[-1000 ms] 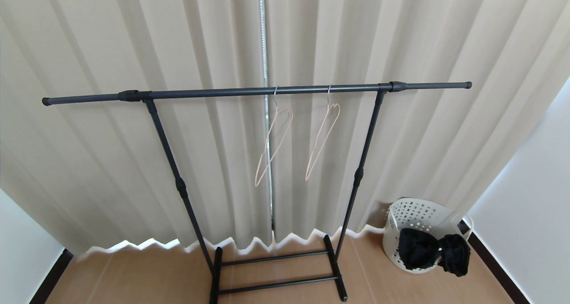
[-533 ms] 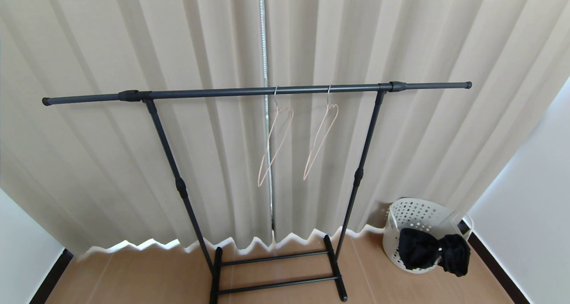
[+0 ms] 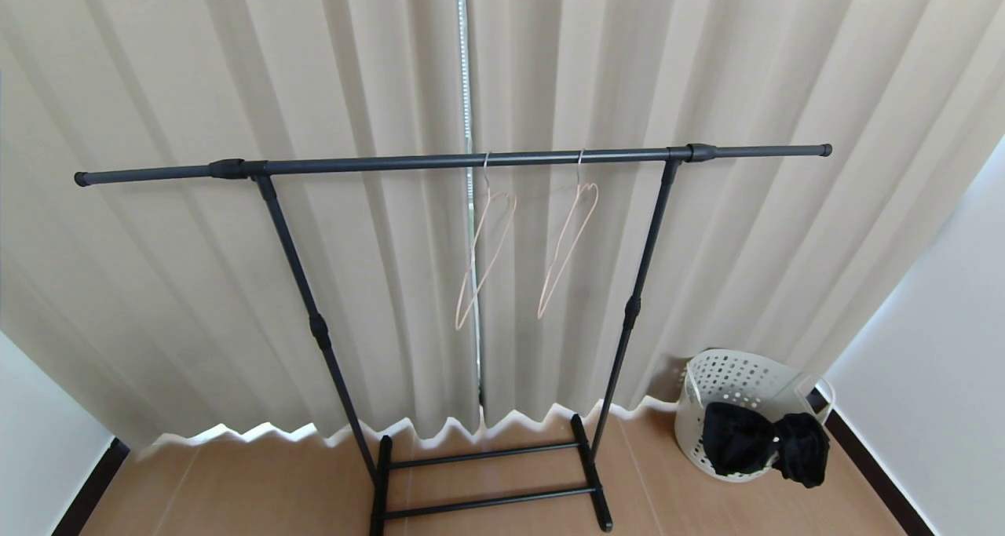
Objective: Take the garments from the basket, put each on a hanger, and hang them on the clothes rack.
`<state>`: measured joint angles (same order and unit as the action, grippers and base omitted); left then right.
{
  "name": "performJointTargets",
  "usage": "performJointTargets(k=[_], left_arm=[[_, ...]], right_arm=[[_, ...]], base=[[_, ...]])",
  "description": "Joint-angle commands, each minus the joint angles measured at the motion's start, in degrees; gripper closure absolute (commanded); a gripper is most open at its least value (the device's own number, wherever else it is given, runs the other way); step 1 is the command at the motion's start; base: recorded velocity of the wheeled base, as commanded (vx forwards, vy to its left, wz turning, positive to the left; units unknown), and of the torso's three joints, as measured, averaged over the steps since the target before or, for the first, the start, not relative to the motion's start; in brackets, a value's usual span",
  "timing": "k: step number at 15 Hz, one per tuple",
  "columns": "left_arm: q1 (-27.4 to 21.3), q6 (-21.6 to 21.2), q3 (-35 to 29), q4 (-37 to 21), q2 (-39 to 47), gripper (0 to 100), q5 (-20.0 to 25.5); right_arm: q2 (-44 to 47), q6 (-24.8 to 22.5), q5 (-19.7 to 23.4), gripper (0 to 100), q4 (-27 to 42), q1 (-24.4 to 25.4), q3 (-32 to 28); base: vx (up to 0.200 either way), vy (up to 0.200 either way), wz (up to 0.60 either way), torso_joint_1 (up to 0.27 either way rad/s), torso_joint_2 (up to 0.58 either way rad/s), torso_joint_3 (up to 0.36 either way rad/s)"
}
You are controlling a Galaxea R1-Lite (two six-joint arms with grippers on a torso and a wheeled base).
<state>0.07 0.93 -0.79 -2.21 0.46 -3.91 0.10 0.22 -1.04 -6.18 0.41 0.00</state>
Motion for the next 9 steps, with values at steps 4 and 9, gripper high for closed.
performJointTargets(k=[4,9], left_arm=[[0.01,0.04,0.0,0.01,-0.02,0,-0.04],[0.01,0.04,0.0,0.01,-0.02,0,-0.04]], right_arm=[[0.08,0.22,-0.99,0,-0.06,0.02,0.0],[-0.01,-0.13,-0.99,0,-0.06,0.02,0.0]], base=[[0.0,0.0,0.0,0.0,0.0,0.0],[0.0,0.0,0.0,0.0,0.0,0.0]])
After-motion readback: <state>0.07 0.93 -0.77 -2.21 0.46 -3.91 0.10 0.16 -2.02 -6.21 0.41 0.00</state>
